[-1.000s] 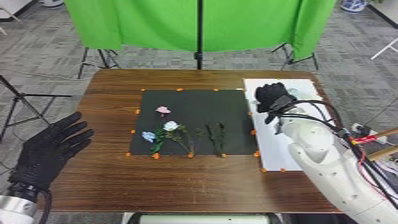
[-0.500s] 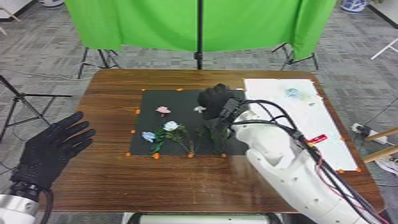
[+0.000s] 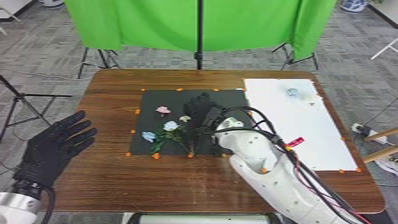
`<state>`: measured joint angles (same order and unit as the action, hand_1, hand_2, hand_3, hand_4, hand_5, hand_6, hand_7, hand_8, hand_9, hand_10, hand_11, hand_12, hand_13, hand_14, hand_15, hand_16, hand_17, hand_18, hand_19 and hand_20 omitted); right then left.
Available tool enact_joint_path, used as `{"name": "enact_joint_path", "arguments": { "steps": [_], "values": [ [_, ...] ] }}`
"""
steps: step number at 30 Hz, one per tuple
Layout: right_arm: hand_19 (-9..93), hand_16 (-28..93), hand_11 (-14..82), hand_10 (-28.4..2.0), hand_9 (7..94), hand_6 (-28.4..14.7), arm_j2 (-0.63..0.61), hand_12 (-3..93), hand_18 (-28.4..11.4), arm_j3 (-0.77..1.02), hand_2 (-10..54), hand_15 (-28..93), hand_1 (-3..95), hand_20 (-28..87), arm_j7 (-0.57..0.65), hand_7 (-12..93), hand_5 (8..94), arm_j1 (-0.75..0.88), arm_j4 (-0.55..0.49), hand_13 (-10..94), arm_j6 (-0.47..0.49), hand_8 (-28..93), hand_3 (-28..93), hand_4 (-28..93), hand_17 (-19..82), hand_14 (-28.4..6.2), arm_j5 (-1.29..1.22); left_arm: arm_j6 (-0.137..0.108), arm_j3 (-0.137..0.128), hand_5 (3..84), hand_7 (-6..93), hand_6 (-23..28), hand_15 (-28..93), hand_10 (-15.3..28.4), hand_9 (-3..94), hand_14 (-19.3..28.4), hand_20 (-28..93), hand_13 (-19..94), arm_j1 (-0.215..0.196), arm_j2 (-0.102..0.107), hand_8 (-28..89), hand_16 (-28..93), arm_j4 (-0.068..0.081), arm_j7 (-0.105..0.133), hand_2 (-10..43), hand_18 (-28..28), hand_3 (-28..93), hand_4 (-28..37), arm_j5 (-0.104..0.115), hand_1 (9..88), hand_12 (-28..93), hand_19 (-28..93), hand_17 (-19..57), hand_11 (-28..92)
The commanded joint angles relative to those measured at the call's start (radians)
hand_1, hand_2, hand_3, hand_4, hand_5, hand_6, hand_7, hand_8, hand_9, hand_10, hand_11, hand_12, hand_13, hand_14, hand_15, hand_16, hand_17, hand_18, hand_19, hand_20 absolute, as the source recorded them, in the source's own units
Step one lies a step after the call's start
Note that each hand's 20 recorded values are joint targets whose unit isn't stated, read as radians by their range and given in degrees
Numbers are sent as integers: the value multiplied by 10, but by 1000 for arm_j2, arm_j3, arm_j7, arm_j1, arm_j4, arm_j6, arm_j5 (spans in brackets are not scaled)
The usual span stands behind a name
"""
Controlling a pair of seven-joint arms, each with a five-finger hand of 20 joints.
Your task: Arrange flowers
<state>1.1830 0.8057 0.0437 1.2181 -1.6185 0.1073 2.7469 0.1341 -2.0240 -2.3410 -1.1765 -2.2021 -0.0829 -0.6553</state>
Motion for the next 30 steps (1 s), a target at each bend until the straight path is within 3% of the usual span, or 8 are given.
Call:
{"name": "enact_joint_path", "arguments": {
  "steps": [1, 11, 15, 20, 23, 28, 30],
  "values": [
    [821, 297, 161, -21, 849, 11, 9, 451, -168, 7, -95, 551, 411, 453, 6, 518, 659, -5, 16, 800, -4, -140, 799, -283, 325, 0, 25, 0, 2, 360, 213, 25, 342, 122, 284, 148, 63, 232, -9, -4, -105, -8, 8, -12, 8, 210, 720, -236, -3, 255, 137, 442, -109, 257],
    [803, 267, 313, -45, 764, 17, 14, 327, -171, 52, -95, 585, 331, 465, -40, 440, 642, 7, 3, 760, 35, -130, 833, -283, 303, -7, 29, -1, 2, 360, 212, 26, 342, 122, 284, 147, 63, 232, -10, -3, -105, -8, 7, -10, 7, 210, 721, -237, -4, 255, 137, 442, -109, 256],
    [800, 262, 364, -55, 742, 24, 5, 270, -172, 74, -95, 590, 296, 467, -54, 415, 646, 21, -32, 753, 55, -204, 856, -283, 298, -9, 2, -2, -1, 360, 212, 25, 343, 123, 284, 148, 63, 231, -12, -5, -105, -8, 6, -11, 7, 210, 722, -237, -4, 254, 137, 442, -109, 256],
    [797, 261, 375, -63, 731, 23, -8, 245, -176, 97, -95, 593, 278, 470, -47, 407, 645, 32, -67, 746, 66, -245, 864, -283, 290, -14, 1, -3, -2, 360, 213, 25, 343, 122, 284, 148, 63, 231, -14, -7, -105, -8, 5, -12, 7, 210, 722, -237, -4, 254, 137, 443, -109, 256],
    [793, 262, 377, -66, 712, 21, -43, 245, -175, 135, -95, 601, 276, 470, 25, 400, 626, 46, -110, 727, 137, -245, 880, -282, 283, -18, 19, 0, -2, 360, 213, 25, 343, 123, 284, 148, 63, 231, -12, -9, -105, -8, 4, -12, 8, 211, 720, -239, -4, 255, 138, 443, -110, 256],
    [769, 207, 411, -86, 567, 5, -128, 230, -173, 228, -64, 645, 282, 459, 111, 392, 516, 61, -86, 580, 147, -244, 924, -279, 230, -46, -59, -9, -5, 360, 213, 25, 342, 122, 284, 147, 62, 231, -20, -9, -105, -8, 1, -3, 9, 210, 720, -237, -3, 255, 137, 443, -110, 255],
    [723, 160, 394, -99, 482, -7, -170, 214, -172, 261, -61, 589, 276, 433, 158, 373, 453, 68, -70, 481, 153, -240, 931, -268, 197, -57, -53, -8, -8, 360, 212, 25, 342, 123, 284, 148, 62, 231, -24, -11, -105, -8, -1, -1, 9, 210, 720, -237, -5, 255, 138, 443, -109, 256]
  ]
}}
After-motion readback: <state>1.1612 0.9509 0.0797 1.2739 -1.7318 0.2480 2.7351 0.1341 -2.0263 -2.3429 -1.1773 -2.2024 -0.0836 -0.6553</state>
